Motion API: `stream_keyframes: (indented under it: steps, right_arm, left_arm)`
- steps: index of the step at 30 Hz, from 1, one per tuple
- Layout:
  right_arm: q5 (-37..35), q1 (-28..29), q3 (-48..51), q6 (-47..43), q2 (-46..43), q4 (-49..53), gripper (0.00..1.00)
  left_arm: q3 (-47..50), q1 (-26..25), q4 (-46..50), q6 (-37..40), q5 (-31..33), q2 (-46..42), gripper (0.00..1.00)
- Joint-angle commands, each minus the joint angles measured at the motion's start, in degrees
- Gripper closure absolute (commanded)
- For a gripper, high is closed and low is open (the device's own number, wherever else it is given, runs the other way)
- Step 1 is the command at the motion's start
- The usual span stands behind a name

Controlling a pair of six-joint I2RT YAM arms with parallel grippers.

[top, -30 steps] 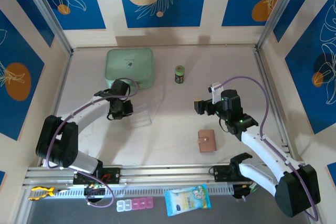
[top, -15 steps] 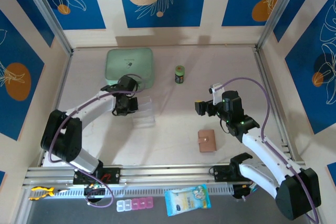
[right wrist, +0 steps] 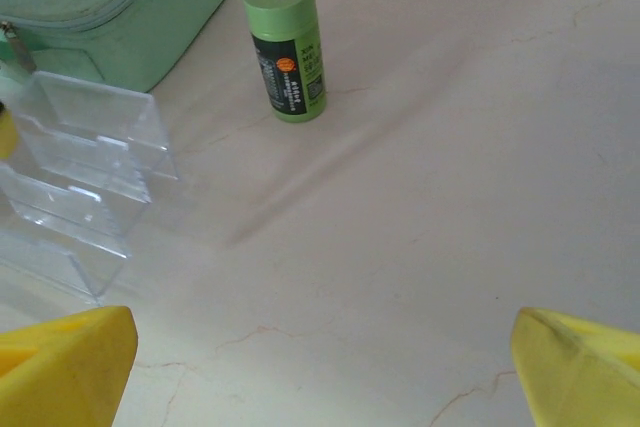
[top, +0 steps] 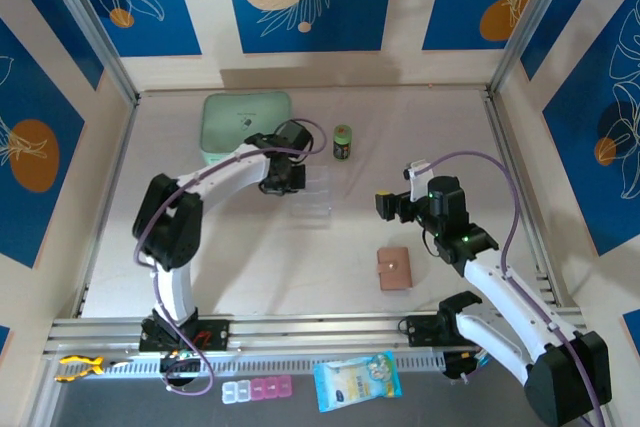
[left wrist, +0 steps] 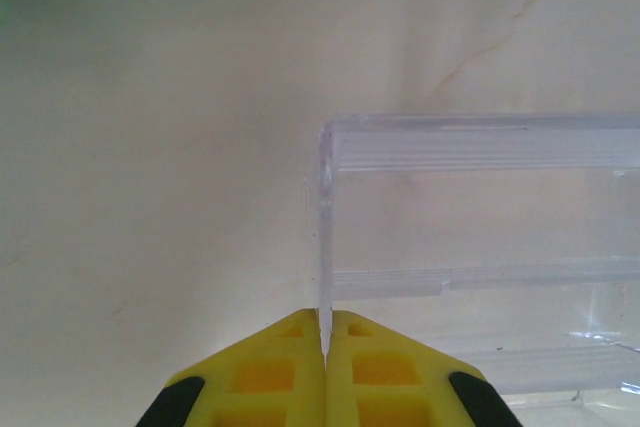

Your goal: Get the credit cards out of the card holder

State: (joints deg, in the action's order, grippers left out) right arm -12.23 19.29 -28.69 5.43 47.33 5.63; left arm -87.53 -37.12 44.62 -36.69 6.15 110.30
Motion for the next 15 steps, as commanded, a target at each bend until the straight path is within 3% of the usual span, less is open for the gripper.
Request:
stream_keyframes:
  steps: [1,5,15]
  right_arm:
    - [0.56,-1.28,0.77,0.41,-1.51,-0.98,0.04]
    - [2.59,-3.51,0.76,1.24,-1.69,-1.40,0.04]
    - [7.04,-7.78,1.02,3.16,-1.66,-2.51,0.04]
  left_arm:
    - [-7.07,-1.57,4.03,-1.18,1.10,4.47,0.98]
    - [-14.67,-2.64,6.37,-1.47,0.76,10.19,0.98]
    - [-23.08,-2.53,10.31,-1.11,3.02,16.52,0.98]
